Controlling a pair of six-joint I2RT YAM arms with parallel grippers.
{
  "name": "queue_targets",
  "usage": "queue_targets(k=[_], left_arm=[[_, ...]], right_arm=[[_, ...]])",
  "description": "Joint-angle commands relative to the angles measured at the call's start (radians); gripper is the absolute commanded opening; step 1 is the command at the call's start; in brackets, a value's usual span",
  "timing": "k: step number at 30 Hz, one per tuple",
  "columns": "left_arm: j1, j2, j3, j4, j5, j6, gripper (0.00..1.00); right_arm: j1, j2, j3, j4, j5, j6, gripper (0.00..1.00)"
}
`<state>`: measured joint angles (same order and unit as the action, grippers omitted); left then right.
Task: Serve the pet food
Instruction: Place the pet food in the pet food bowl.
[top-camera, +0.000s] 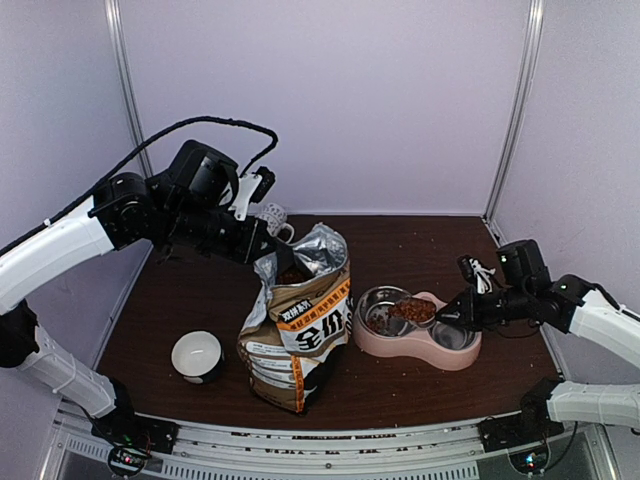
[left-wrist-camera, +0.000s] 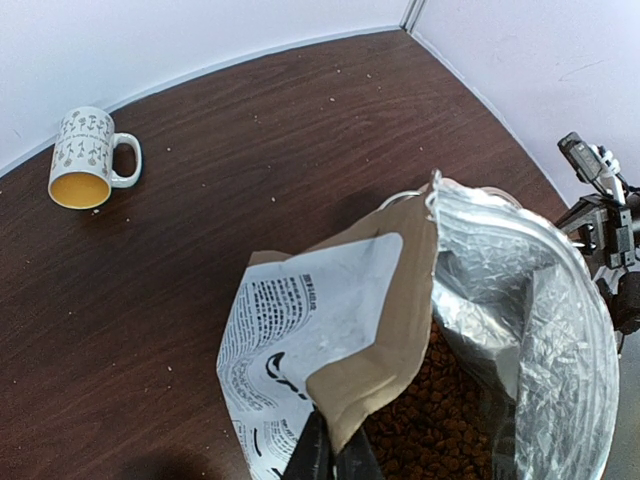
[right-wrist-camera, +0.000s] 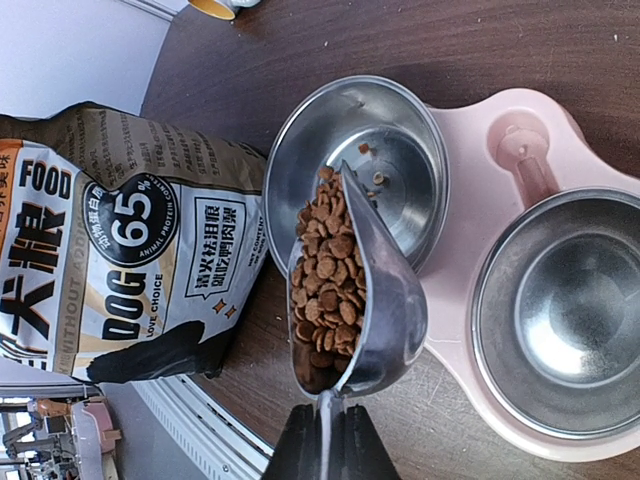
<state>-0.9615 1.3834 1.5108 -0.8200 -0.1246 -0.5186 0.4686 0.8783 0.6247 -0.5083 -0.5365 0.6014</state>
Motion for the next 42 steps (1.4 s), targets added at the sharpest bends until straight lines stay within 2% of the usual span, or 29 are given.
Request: queue_targets(k=[1, 24, 42], left_arm=[[0.023, -0.053, 0.017, 0.168, -0.027, 0.011, 0.05], [0.027, -0.086, -0.015, 0.184, -0.037, 0.008, 0.05], [0.029, -0.083, -0.013, 0.21, -0.008, 0.037, 0.05]], right_arm=[[0.014, 0.013, 0.059, -0.024, 0.042, -0.034, 0.0], [0.068, 0.099, 0.219, -0.203, 0.175, -0.144, 0.0], [0.193, 0.231, 0.421, -0.426, 0.429, -0.295, 0.0]])
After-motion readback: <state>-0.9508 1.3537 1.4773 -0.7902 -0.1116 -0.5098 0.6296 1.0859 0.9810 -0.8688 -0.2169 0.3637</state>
